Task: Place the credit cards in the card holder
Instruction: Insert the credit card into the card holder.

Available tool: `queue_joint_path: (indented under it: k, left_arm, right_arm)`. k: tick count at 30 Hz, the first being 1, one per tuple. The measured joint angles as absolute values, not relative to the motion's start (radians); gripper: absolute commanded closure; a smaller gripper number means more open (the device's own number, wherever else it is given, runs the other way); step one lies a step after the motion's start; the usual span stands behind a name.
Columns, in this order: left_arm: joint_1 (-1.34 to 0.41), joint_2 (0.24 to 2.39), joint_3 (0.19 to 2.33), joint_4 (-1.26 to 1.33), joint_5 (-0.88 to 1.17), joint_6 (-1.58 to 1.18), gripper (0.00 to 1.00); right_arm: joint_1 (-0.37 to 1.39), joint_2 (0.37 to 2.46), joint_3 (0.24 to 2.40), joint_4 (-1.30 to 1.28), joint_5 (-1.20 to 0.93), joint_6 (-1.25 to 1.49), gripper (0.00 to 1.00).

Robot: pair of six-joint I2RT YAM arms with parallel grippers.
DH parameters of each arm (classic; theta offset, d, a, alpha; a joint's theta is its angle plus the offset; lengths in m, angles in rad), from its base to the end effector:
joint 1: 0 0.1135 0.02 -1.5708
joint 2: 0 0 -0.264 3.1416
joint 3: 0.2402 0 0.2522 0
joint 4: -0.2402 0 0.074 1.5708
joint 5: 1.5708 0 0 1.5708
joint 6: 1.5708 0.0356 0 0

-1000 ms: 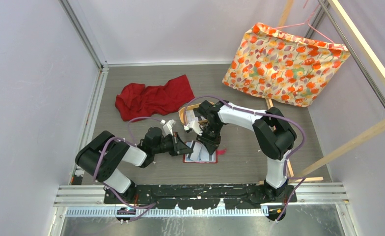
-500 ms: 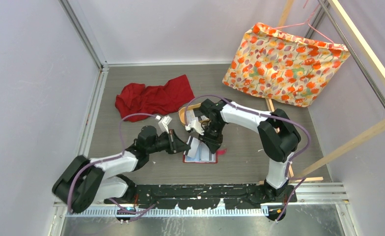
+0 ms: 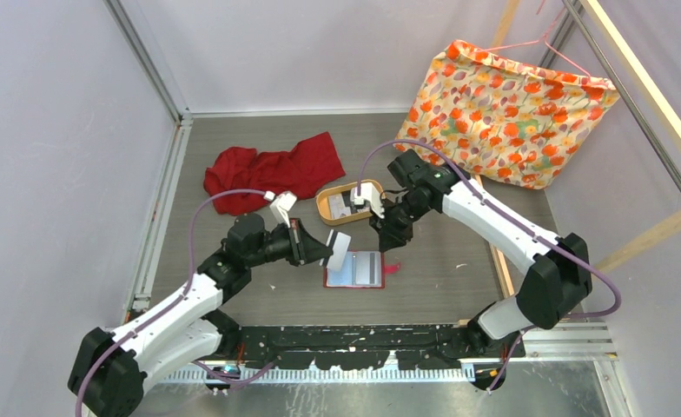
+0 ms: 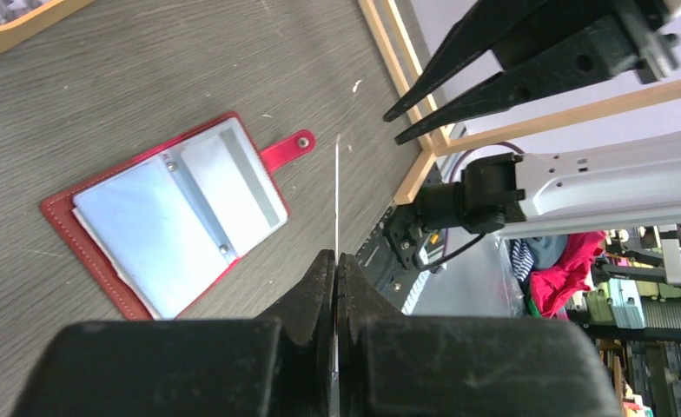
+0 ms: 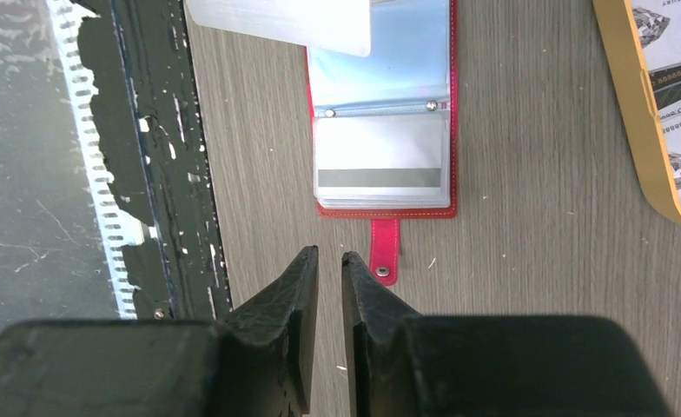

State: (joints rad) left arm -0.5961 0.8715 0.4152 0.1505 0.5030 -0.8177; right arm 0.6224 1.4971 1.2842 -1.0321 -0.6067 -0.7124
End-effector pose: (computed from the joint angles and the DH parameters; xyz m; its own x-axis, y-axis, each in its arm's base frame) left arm 0.1532 -0.1246 0.2298 -0.8068 -0.2251 -0.5463 0.4148 0.4427 -0.7950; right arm 0.2203 0.1831 0.2859 -0.1726 -0.7848 -0.5953 -0.9778 0.0636 0.1996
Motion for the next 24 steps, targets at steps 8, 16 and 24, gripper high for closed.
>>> queue_joint_path:
  k: [8, 16, 24]
  left_arm:
    - [-0.602, 0.822, 0.457, 0.068, 0.507, -0.823, 1.0]
    - [-0.602, 1.145, 0.498, 0.147, 0.588, -0.82, 1.0]
    - [-0.602, 1.23, 0.533, 0.167, 0.605, -0.812, 1.0]
  right_arm:
    - [0.611, 1.479, 1.268, -1.024, -0.657, -0.704, 0.76]
    - [0.582, 1.527, 1.259, -0.998, -0.723, -0.67, 0.76]
    - [0.511, 1.652, 1.209, -0.913, -0.789, -0.544, 0.76]
